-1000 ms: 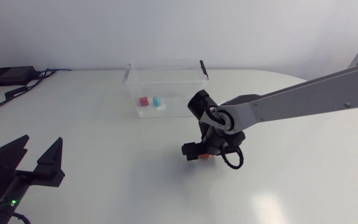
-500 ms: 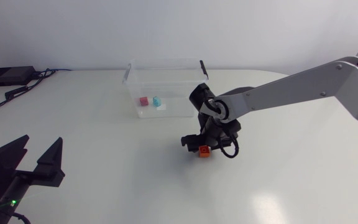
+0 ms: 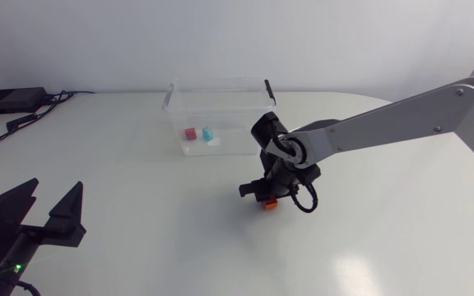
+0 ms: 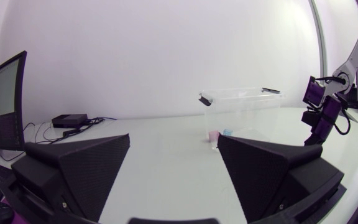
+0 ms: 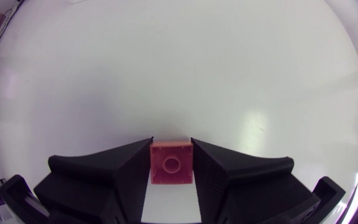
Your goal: Place the duplo bricks in the container
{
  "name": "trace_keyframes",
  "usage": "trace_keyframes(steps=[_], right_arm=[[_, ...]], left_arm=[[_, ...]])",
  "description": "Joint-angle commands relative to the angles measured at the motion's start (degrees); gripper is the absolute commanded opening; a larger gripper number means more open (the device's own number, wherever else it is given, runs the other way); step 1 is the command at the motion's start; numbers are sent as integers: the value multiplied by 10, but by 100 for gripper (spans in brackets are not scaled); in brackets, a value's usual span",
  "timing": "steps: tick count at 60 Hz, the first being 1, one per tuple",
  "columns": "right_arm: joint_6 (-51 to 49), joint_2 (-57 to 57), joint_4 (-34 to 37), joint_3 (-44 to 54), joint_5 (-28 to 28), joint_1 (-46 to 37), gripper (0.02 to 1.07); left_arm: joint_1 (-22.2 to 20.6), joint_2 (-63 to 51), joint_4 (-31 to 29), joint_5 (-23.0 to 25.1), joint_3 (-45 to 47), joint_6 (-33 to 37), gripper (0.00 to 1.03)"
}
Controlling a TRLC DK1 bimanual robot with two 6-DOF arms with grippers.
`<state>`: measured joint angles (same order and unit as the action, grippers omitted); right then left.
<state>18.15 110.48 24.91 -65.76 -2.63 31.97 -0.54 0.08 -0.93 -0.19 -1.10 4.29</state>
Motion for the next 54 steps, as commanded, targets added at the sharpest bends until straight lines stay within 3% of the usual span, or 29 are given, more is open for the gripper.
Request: trace_keyframes(steps=[1, 17, 35, 54], right_arm=[[-15, -6, -5, 19, -10, -9, 17], [-57, -73, 14, -41, -14, -32, 17], [-72, -122, 16, -193, -16, -42, 17], [-104, -60, -99, -247, -18, -62, 17]], left_arm=[[4, 6, 5, 4, 10, -5, 99], [4, 6, 5, 4, 10, -5, 99], [3, 6, 5, 4, 10, -5, 99], [4, 6, 5, 4, 10, -5, 99]])
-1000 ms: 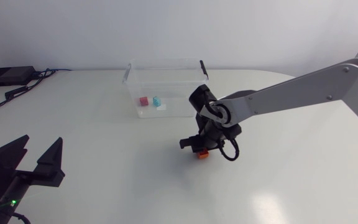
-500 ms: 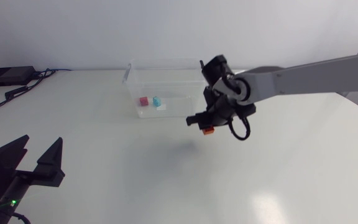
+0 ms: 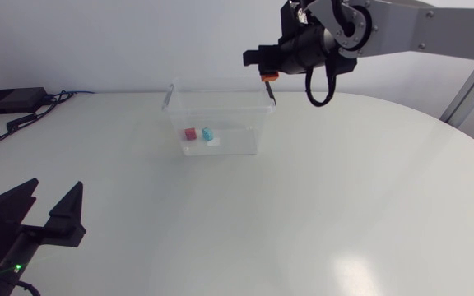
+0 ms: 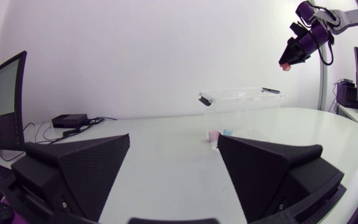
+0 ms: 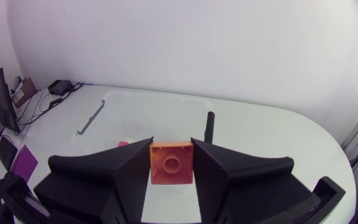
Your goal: Place the duplo bricks in the container
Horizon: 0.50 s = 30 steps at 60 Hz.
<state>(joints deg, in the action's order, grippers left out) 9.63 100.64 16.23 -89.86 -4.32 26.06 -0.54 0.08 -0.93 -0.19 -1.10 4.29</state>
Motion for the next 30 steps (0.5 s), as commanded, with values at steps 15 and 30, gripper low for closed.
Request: trace_keyframes(steps=[15, 30], right_arm=[[-31, 88, -52, -21, 8, -5, 18], [-48, 80, -178, 55, -21, 13, 18]], left_arm=[[4, 6, 5, 4, 10, -5, 99], [4, 6, 5, 4, 10, -4, 99]])
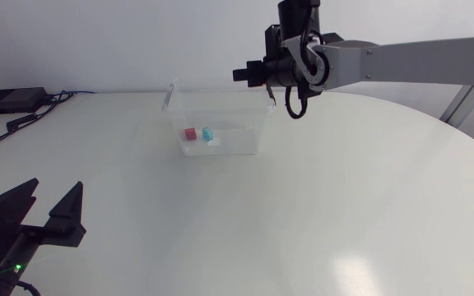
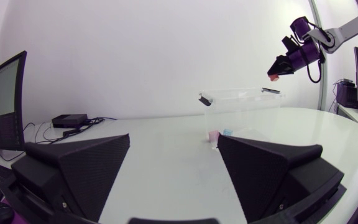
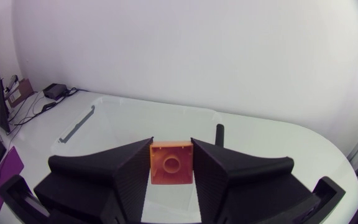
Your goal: Place the duplo bricks in the container
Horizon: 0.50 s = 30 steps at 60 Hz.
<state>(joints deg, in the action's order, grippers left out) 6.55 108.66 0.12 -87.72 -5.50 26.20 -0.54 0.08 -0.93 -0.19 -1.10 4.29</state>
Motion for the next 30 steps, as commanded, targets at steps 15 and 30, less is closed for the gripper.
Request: trace_keyframes(steps=[15, 30], right_arm=[[-2, 16, 32, 13, -10, 23, 87], [5, 1, 74, 9, -15, 23, 102]], left_arm=[[4, 6, 5, 4, 10, -4, 99], [4, 6, 5, 4, 10, -4, 99]])
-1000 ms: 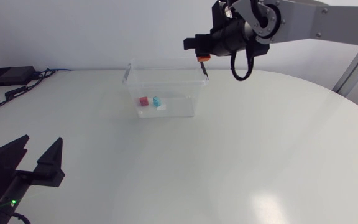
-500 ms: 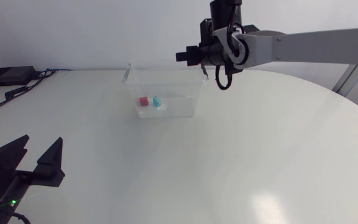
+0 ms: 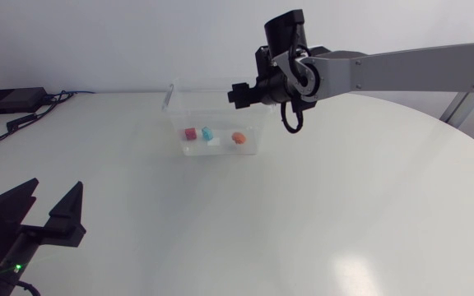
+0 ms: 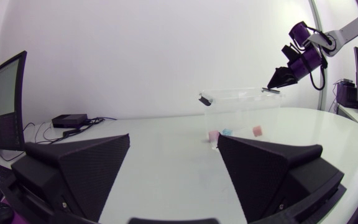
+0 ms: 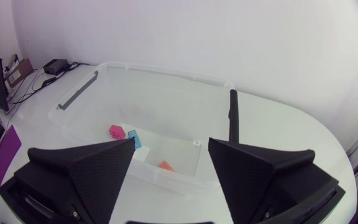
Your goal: Place the duplo bricks in the container
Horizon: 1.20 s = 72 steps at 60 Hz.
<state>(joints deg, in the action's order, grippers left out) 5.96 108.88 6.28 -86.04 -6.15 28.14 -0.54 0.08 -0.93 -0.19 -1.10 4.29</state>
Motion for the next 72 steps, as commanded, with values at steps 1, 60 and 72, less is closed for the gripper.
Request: trace_keyframes(steps=[1, 60, 72], right_arm=[[11, -3, 15, -9, -10, 3, 102], [-7, -394, 40, 245, -112, -153, 102], [-16, -500, 15, 334, -163, -152, 102]], left_arm=[[4, 6, 5, 4, 10, -4, 99], [4, 6, 5, 4, 10, -4, 99], [4, 6, 5, 4, 10, -4, 99]])
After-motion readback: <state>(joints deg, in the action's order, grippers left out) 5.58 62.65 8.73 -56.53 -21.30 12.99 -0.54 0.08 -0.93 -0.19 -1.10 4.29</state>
